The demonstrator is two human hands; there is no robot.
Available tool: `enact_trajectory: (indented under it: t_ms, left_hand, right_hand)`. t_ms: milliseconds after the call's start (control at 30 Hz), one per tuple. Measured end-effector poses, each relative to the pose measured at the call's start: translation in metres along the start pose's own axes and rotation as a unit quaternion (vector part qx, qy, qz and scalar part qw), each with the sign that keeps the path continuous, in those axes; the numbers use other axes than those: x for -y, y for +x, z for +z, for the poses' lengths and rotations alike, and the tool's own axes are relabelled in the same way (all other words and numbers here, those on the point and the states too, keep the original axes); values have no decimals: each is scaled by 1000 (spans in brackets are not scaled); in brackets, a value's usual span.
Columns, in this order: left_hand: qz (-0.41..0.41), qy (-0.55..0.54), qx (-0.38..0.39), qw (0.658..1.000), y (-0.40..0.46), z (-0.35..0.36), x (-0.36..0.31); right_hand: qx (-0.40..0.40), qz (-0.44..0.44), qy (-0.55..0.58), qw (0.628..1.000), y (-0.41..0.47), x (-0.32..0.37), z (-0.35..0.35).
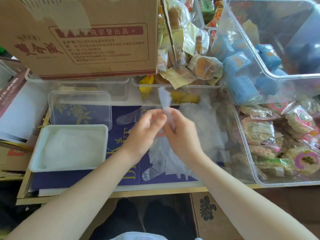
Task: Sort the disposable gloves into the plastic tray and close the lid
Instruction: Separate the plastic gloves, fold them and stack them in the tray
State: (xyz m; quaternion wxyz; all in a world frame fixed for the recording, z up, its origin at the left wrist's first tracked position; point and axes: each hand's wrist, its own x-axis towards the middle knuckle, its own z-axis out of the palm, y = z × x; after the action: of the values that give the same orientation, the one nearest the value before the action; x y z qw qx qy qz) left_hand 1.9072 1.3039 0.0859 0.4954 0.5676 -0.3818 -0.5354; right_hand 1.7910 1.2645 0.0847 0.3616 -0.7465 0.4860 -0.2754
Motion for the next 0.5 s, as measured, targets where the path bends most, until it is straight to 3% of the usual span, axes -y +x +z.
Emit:
enact_trajectory:
  t_ms: [200, 333, 500]
  left_hand:
    - [-27, 7, -69, 997, -9, -10, 11]
    - [-52, 29, -110, 992, -10, -25, 19]
    - [-100, 39, -56, 993, -12, -44, 29]
  right_hand:
    - [68, -5, -5, 998, -10, 7, 37]
    - [180, 9, 57, 982, -15, 10, 46]
    - [270, 100, 164, 943, -12, 14, 50]
